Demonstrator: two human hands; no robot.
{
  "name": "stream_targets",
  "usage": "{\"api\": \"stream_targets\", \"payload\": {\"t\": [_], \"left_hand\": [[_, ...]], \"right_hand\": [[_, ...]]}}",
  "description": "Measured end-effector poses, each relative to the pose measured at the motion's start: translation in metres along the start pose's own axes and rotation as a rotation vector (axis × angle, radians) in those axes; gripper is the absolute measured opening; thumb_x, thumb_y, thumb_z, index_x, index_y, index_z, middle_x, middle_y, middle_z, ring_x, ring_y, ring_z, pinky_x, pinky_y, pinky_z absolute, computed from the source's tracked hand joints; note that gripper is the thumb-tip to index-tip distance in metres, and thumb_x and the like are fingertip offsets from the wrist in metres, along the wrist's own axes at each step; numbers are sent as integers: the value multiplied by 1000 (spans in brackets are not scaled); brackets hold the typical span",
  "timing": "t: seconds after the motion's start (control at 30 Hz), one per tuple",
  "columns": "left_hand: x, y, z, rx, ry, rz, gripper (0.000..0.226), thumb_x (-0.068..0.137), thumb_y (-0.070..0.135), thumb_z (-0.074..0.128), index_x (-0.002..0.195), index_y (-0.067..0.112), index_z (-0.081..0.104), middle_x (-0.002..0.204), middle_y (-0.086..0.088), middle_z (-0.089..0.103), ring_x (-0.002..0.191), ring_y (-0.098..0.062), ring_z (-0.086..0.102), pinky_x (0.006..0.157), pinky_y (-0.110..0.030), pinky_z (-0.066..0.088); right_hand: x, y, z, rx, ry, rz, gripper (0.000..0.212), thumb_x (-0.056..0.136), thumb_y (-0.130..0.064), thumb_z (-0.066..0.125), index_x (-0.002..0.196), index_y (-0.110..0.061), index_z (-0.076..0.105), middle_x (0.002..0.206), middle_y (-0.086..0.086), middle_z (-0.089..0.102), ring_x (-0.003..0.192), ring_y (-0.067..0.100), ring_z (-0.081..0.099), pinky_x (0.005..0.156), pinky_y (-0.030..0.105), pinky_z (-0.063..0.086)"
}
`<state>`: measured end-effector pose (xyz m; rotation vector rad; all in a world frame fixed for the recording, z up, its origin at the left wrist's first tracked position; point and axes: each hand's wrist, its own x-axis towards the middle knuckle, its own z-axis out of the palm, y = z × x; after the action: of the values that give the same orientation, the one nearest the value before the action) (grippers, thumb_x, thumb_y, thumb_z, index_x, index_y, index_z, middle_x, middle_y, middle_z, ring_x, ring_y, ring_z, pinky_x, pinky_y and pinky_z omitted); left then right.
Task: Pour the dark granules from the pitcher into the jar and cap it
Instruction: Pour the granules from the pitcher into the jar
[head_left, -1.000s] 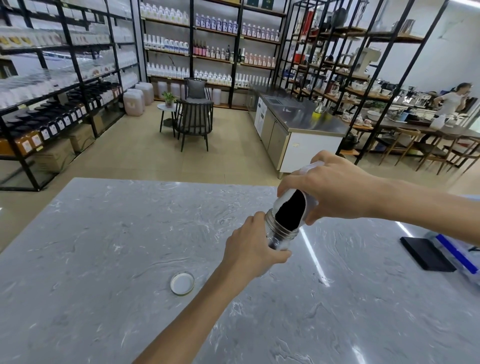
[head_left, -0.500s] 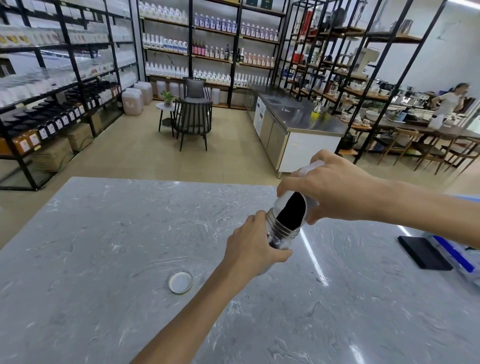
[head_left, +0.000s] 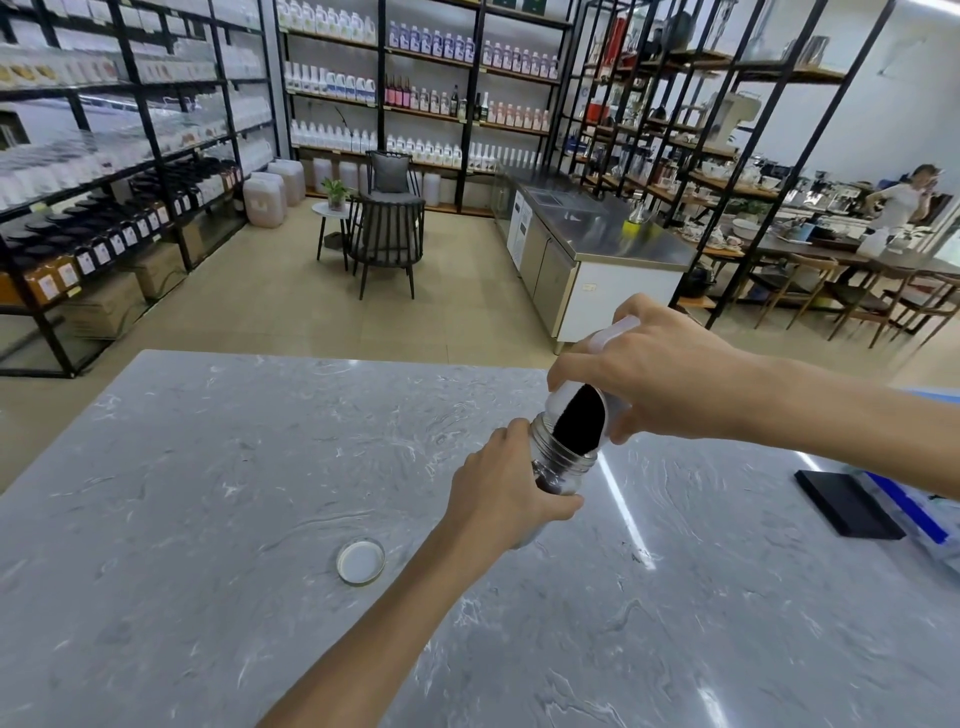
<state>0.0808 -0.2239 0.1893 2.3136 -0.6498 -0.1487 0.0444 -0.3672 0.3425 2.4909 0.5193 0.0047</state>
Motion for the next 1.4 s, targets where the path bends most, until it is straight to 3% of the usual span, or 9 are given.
{"api": "stream_targets", "payload": {"t": [0.9,1.4], "left_hand": [[3,6,10,-116,9,-21,68,72,55,82,123,22,51,116,3,63,102,-23,64,87,-40,54],[5,6,13,-110,27,-17,71,71,58,82,124,22,50,116,2,62,101,-22,64,87,-40,54]], "right_hand": [[7,3,-4,-152,-54,-29,72,76,-48,78,131,-39,33,118,-14,64,91,19,66,100,45,36],[5,2,-7,-165,-54,-43,76,75,-48,79,134,-37,31,127,-13,63,101,18,66,100,46,35]]}}
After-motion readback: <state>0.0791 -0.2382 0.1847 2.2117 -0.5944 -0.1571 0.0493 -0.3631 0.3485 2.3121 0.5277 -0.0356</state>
